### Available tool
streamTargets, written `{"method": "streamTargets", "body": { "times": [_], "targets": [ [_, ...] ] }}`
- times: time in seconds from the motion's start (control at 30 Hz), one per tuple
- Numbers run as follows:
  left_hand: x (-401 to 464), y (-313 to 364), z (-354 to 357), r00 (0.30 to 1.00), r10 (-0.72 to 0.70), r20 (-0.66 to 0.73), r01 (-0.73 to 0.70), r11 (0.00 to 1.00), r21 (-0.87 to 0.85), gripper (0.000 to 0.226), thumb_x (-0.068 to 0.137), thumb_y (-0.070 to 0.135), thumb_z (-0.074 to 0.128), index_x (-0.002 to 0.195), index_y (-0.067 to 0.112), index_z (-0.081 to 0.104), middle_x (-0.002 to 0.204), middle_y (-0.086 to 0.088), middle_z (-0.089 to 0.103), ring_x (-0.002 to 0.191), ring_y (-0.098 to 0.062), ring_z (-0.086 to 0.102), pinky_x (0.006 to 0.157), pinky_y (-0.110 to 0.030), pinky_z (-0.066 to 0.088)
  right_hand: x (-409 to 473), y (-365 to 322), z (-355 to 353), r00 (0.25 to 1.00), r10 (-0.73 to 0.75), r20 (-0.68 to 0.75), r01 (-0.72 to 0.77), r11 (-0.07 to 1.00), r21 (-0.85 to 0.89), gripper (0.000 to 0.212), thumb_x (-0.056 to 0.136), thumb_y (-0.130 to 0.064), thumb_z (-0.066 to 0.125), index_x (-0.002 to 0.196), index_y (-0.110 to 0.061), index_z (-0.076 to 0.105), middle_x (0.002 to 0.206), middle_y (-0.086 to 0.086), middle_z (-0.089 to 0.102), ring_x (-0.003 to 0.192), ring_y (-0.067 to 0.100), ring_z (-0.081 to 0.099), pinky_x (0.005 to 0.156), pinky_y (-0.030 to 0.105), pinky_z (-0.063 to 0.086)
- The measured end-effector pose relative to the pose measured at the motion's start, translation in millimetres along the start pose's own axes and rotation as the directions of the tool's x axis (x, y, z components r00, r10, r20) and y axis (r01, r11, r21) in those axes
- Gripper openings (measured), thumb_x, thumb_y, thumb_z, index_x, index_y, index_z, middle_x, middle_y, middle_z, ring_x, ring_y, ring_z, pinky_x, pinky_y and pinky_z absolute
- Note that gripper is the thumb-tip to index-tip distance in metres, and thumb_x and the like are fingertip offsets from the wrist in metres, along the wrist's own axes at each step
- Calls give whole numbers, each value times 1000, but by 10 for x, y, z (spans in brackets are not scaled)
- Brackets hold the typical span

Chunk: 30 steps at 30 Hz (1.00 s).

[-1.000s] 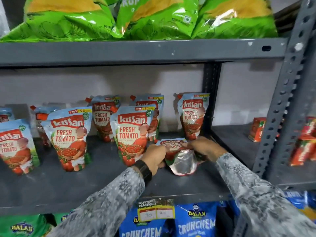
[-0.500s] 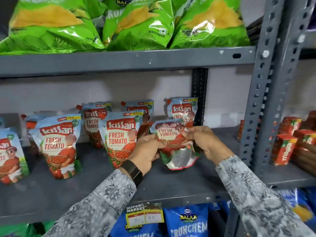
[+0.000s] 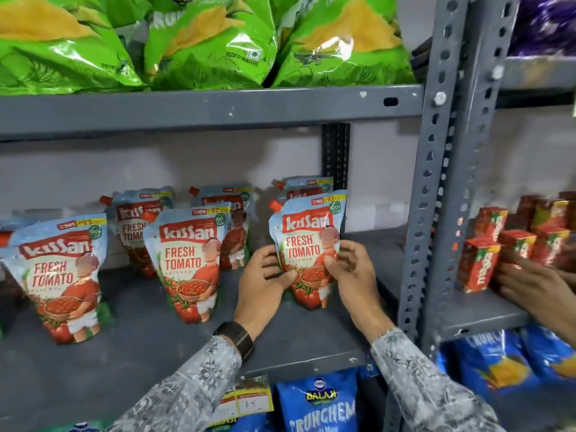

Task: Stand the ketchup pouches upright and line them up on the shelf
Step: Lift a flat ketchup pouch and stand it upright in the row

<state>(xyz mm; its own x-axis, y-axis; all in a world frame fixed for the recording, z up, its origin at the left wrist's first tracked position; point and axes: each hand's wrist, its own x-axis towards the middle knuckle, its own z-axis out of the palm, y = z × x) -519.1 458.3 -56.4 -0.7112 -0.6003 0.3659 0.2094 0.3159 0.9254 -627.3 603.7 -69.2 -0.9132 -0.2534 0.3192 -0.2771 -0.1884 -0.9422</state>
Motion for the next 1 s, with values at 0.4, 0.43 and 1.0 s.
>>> {"method": "streamTargets", "body": {
  "times": [0.4, 0.43, 1.0],
  "targets": [
    [1, -72, 266, 938, -60, 340, 91, 993, -75, 54, 95, 3, 66, 141, 23, 49, 131, 5, 66, 111, 1, 66, 88, -15, 54, -78, 105, -46, 994, 104, -21, -104, 995, -1, 54, 95, 0, 64, 136, -35, 58, 121, -9, 71, 113, 8, 67, 81, 22, 54],
    [-12, -67, 304, 939, -52, 341, 85, 993, -83, 56, 95, 2, 65, 144, 20, 47, 132, 3, 66, 111, 1, 66, 89, -16, 53, -80, 96, -56, 993, 110, -46, -109, 994, 7, 55, 95, 0, 62, 138, -34, 57, 123, -7, 70, 113, 10, 66, 84, 24, 55],
    [-402, -86, -607, 959, -97, 268, 67, 990, 121, 74, 81, 44, 76, 149, 41, 47, 135, 19, 60, 118, 0, 64, 90, -18, 54, -613, 50, 52, 957, -142, -252, 118, 987, -107, 34, 88, -2, 73, 99, -32, 64, 87, -7, 66, 77, 3, 62, 77, 22, 52]
  ]
}}
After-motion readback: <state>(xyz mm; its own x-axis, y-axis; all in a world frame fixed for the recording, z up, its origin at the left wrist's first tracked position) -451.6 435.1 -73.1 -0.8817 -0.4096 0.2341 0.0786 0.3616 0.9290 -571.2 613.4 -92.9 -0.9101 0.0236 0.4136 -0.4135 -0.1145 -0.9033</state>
